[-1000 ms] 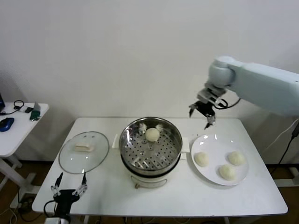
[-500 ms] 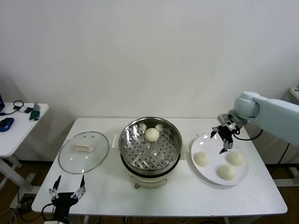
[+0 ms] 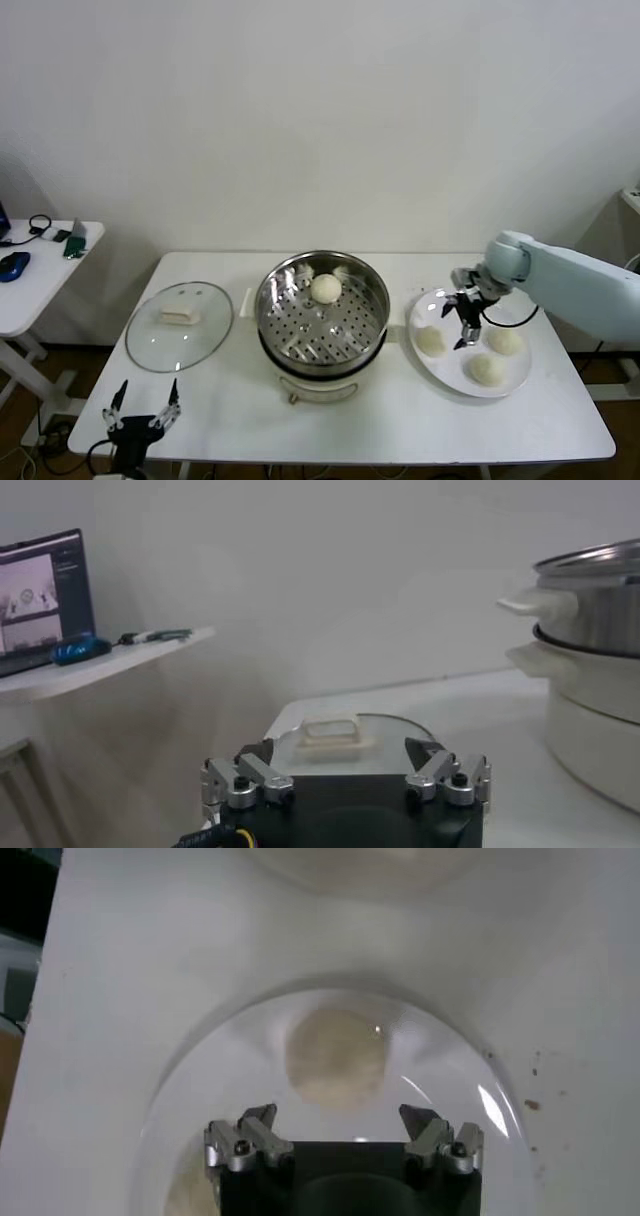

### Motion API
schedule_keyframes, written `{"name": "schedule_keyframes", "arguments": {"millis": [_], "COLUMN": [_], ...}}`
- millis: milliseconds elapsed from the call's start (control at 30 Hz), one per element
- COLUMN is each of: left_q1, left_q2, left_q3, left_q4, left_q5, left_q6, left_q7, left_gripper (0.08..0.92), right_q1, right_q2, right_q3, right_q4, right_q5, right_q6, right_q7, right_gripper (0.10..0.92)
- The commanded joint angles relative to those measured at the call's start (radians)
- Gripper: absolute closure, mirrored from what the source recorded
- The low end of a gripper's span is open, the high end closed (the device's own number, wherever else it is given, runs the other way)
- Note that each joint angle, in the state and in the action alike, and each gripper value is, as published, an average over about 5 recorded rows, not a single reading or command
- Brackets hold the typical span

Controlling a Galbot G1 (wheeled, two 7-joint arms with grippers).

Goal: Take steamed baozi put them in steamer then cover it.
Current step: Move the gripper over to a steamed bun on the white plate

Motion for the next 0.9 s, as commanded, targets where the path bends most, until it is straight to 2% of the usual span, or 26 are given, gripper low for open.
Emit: {"name": "schedule_keyframes", "arguments": {"millis": [33, 567, 900], "left_q1": [-0.001, -0.013, -0.013], "left_q2": [0.0, 0.0, 0.0], "left_q3": [-0.001, -0.003, -0.004], "left_q4": [0.003, 0.012, 0.011], "left_q5": [0.0, 0.0, 0.0], "left_q6": [0.001, 0.006, 0.007], "left_q7": [0.0, -0.002, -0.003], "left_gripper": [0.177, 0.177, 0.177], "right_q1": [-0.06, -0.062, -0.056], "right_q2": [0.071, 0.1, 0.101], "right_q3": [0.04, 0.039, 0.042], "right_q4": [-0.081, -0.121, -0.131], "right_q5": [0.005, -0.019, -0.029], "right_q6": [-0.01, 0.016, 0.023], "right_q7": [-0.005, -0.054, -0.065], "right_gripper": [0.203, 0.205, 0.3]}}
